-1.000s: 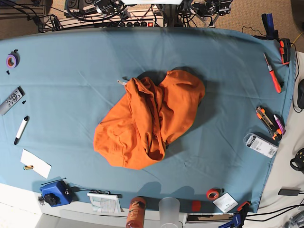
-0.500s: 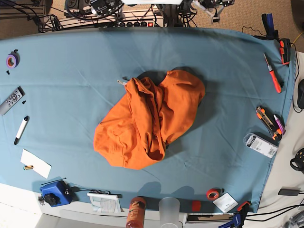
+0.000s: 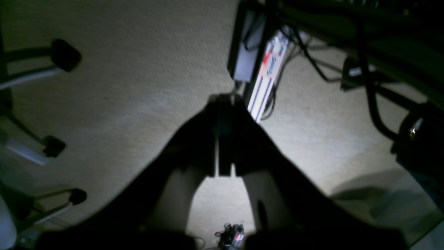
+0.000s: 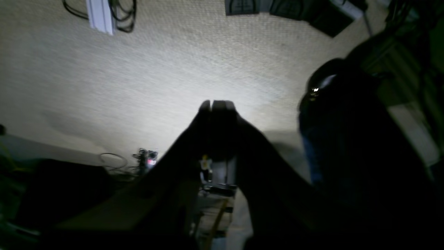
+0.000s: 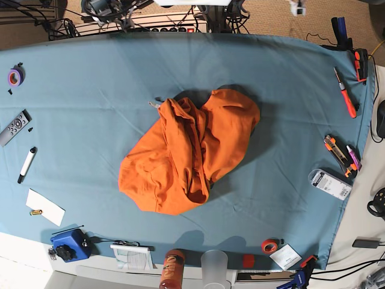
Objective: Layout the t-shirt on the table in an organized manner, then fold the t-shirt properly
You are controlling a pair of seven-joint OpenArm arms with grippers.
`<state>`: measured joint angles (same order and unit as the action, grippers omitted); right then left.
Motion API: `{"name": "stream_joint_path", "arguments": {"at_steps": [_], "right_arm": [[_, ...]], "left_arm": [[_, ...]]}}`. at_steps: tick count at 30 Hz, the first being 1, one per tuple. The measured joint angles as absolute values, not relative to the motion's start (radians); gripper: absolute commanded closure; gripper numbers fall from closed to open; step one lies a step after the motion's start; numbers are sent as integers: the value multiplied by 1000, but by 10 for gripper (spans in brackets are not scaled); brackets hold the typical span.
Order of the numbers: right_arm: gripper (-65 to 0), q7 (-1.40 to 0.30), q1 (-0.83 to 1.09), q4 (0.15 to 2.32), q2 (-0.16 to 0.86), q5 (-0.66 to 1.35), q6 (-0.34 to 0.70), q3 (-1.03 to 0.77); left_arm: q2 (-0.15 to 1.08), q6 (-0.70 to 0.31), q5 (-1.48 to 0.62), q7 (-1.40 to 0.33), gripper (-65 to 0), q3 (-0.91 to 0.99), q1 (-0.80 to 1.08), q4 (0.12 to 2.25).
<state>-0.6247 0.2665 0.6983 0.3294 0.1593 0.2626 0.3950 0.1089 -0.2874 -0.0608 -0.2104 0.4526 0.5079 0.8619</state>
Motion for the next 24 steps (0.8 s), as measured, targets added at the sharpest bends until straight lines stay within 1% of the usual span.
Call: {"name": "stream_joint_path", "arguments": {"at_steps": [5,7,11,16,20,24], "right_arm": [[0,-655,380,873,414,221,262,395],[0,-670,432,954,442,218,260,394],[0,-715,539,1127,480,220,260,395],[0,-770,667,1336,487,221,260,369],[0,-812,771,1500,487,221,262,297],[0,-844,866,1671,488,219,260,188]], "left_arm": [[122,-394,-133,-292,0,451,600,1010],[123,-418,-143,-308,0,450,641,1067],[132,-423,-231,-377,0,452,726,1200],[129,-423,-371,-540,0,451,832,1395],[132,-423,-441,-657,0,451,914,1550],[131,-423,-475,-720,0,450,994,1702]]}}
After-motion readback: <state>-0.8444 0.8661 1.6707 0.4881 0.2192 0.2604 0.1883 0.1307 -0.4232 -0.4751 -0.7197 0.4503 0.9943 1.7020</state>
